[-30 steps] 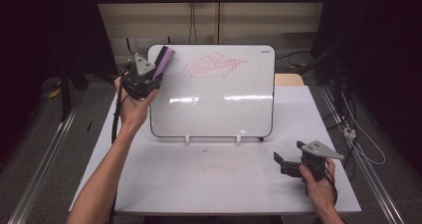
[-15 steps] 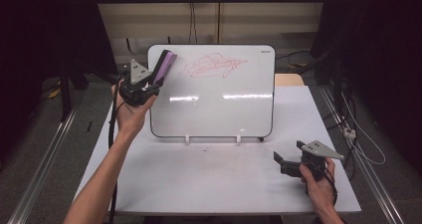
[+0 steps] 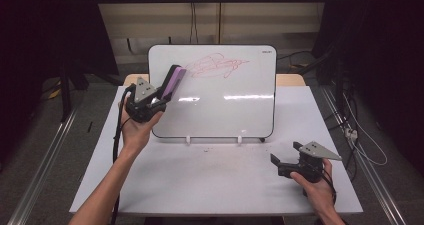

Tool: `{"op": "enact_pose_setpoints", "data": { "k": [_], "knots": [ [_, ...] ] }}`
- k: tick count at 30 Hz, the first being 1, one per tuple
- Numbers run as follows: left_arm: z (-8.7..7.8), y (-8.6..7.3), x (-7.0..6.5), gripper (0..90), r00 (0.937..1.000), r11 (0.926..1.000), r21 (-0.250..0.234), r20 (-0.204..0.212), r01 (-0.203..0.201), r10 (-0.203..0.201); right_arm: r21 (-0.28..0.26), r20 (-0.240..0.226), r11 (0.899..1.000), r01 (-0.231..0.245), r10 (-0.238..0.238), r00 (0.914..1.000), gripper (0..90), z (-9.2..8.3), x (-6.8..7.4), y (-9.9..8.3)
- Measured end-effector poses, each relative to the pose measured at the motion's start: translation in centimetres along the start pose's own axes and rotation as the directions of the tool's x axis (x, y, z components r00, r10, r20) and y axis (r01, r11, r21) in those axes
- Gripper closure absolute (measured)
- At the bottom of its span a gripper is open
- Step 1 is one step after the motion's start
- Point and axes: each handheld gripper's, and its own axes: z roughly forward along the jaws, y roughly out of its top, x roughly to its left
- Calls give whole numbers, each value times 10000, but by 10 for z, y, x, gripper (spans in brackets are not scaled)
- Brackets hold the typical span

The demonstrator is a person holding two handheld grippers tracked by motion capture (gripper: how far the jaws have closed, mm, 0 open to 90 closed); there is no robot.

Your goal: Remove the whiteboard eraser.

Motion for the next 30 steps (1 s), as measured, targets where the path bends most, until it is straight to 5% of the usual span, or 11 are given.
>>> {"op": "enact_pose_setpoints", "data": {
  "k": [15,20,23,24,30],
  "knots": [
    [-8,-9,-48,638,9935,9990,-458,1136,14,39,-192,-677,9985,509,-521,9963,28,6,29,25],
    [-5,-8,-60,638,9874,9981,-608,1576,-18,114,-846,-1223,9957,-366,261,9921,29,12,38,39],
    [-4,-8,-70,638,9826,9974,-711,1841,-132,261,-870,-1815,9936,-720,553,9818,26,16,44,49],
    [-3,-8,-73,638,9804,9972,-719,1941,-204,340,-751,-2251,9924,-979,787,9712,30,19,49,55],
    [1,-8,-89,639,9739,9968,-768,2236,-231,398,-849,-2865,9904,-1089,804,9547,40,29,64,67]
  ]
}}
